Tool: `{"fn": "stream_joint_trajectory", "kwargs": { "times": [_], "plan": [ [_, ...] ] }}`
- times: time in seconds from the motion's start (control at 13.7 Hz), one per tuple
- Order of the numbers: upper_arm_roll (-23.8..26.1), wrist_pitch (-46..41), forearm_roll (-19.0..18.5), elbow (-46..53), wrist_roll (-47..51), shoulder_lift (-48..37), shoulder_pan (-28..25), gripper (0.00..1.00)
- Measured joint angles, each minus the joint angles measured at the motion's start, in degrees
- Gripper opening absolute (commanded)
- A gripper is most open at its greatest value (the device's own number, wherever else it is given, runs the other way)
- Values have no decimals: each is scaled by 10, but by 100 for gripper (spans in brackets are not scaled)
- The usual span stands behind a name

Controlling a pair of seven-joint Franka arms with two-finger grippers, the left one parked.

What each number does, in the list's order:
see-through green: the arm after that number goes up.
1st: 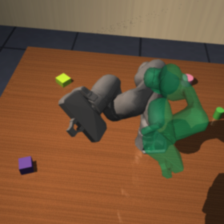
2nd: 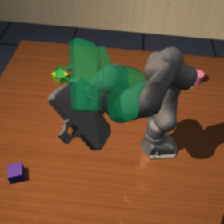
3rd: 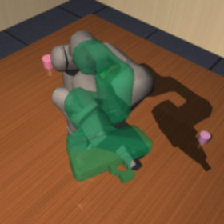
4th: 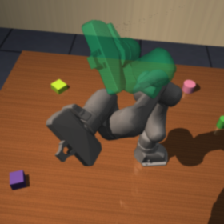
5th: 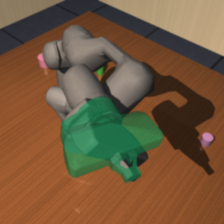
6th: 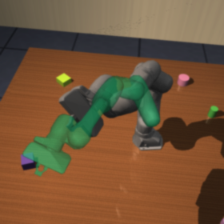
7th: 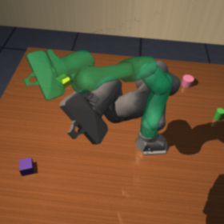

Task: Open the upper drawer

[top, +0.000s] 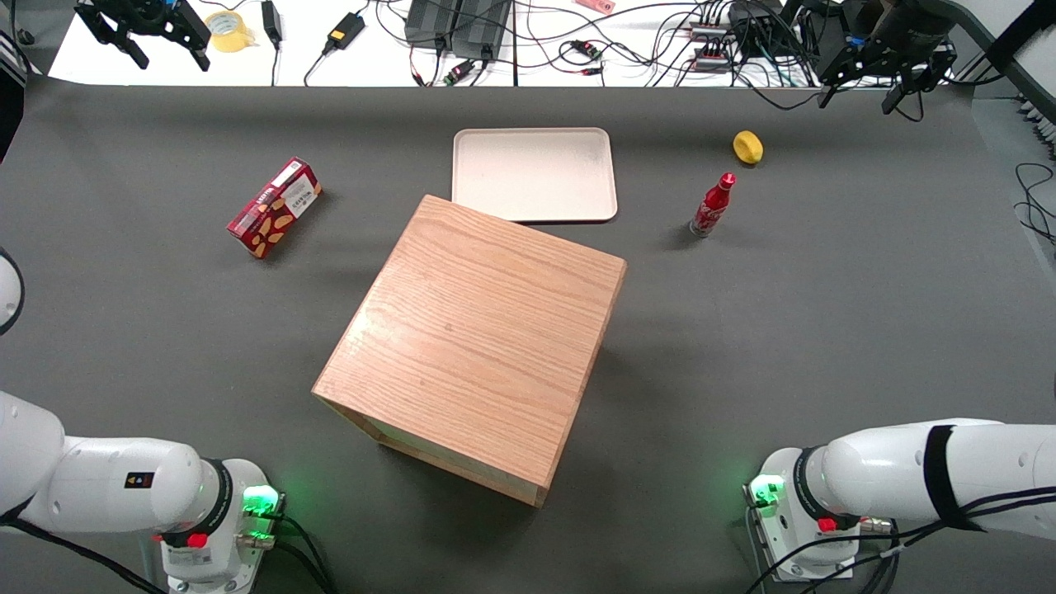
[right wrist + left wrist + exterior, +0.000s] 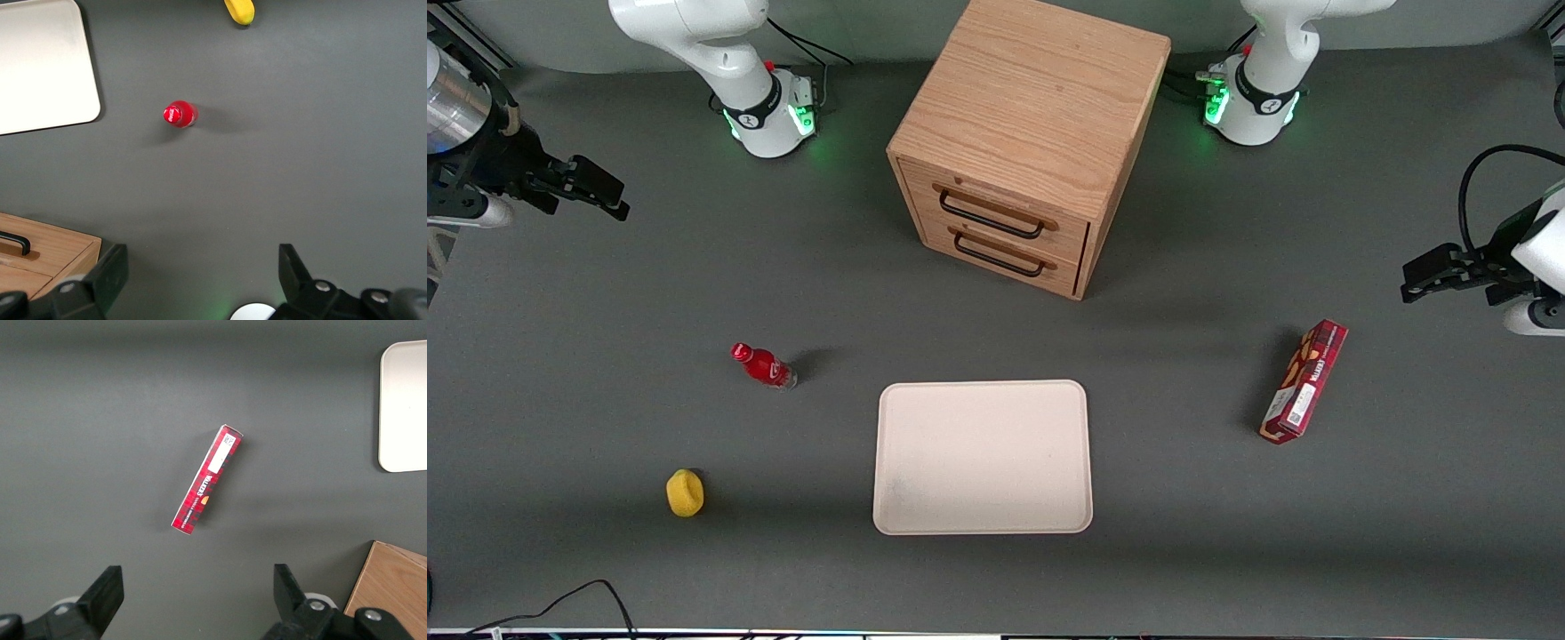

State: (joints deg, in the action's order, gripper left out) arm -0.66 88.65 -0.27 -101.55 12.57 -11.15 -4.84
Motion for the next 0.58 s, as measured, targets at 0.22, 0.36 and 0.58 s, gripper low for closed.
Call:
{"fn": "stream_joint_trajectory", "kwargs": {
  "times": [0.22, 0.36, 0.58],
  "plan": [
    [0, 0, 0, 3, 0, 1, 0, 100],
    [0, 0, 0, 9, 0, 2, 0, 100],
    [1, -4, 0, 14, -2, 3, -1, 100]
  ]
}}
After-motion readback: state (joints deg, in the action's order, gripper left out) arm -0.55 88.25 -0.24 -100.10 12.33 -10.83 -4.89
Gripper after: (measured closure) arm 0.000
